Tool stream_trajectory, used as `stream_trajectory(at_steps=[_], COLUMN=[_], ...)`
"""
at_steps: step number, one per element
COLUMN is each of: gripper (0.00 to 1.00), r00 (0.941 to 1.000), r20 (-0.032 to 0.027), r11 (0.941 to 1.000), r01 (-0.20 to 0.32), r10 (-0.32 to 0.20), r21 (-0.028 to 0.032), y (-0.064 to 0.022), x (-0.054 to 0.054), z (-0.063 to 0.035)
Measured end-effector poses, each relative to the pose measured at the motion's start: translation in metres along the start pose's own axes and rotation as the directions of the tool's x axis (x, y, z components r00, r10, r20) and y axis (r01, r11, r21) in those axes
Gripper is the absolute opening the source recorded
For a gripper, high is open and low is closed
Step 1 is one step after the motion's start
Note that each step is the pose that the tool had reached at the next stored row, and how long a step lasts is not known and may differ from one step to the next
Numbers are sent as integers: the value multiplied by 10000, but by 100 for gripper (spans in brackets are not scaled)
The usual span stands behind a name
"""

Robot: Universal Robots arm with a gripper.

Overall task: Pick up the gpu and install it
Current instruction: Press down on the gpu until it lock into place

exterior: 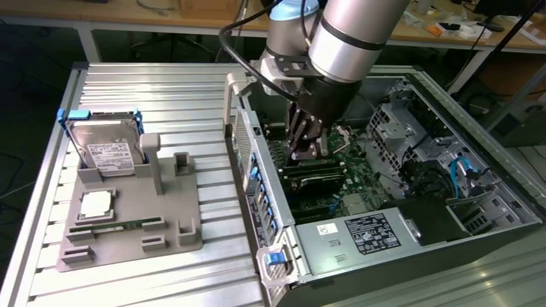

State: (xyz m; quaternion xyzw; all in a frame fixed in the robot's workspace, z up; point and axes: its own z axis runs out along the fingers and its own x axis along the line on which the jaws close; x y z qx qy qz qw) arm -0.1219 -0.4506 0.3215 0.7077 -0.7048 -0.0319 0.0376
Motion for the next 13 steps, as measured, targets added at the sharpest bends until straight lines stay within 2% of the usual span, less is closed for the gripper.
stream_trajectory(at_steps=[4, 13], gripper=[11, 11], r00=[10000, 10000], r20=[-7, -6], r11=[10000, 10000], r01=[61, 63], r10=[-61, -63], r21=[-3, -17], y=[-150, -161], x=[9, 14], z=[-15, -15])
